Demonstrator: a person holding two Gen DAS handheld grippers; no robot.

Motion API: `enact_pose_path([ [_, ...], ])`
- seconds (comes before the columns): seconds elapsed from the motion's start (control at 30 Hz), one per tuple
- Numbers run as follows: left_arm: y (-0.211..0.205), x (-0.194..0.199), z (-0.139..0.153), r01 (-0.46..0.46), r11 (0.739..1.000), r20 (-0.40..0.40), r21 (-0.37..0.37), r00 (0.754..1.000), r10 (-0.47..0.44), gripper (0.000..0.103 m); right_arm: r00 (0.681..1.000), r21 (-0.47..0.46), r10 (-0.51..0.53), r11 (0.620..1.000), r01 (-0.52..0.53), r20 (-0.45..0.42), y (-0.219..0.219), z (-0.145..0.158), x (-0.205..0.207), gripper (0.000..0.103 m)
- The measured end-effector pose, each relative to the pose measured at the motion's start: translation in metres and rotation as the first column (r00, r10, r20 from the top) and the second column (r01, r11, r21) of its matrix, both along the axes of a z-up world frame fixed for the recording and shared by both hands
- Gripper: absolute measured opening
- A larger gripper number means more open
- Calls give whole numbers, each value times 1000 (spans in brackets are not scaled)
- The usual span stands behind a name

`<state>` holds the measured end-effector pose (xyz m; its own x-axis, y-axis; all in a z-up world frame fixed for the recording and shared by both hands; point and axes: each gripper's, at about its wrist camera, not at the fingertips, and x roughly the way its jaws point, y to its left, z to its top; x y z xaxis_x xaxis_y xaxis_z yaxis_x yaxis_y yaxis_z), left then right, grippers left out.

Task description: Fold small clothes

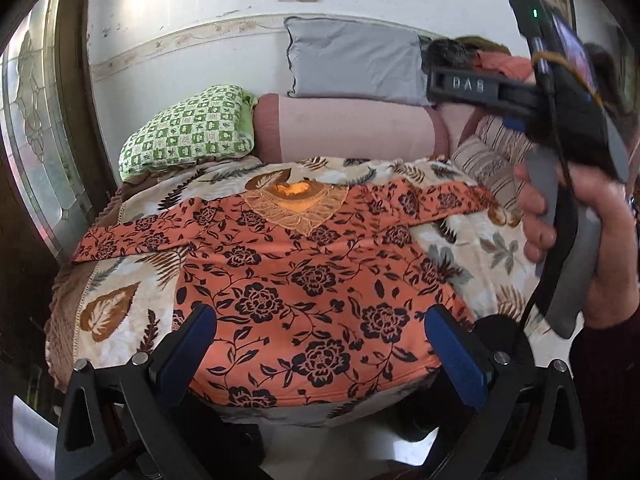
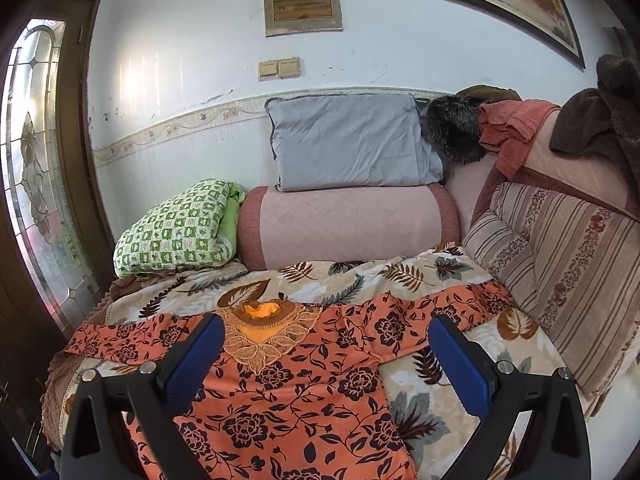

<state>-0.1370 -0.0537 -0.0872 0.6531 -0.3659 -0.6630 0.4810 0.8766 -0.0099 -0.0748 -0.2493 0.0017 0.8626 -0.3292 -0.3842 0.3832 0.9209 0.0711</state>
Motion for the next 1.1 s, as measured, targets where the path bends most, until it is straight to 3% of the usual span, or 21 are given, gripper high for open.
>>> enact_pose_path([
  [0.2,1,13,12,-91,995,133,47,988,84,103,1000,-11,-6,1000,6,-3,-1,-1,-1,103],
  [0.4,7,73,33,-236,968,182,89,959,218,103,999,-15,-9,1000,8,-48,0,-8,8,103],
  [0.6,5,105,57,-343,932,288,118,910,299,103,998,-4,3,1000,-3,-68,3,-10,12,103],
  [1.1,17,117,82,-389,919,274,65,893,359,103,994,-34,69,997,-72,-88,31,-8,17,103],
])
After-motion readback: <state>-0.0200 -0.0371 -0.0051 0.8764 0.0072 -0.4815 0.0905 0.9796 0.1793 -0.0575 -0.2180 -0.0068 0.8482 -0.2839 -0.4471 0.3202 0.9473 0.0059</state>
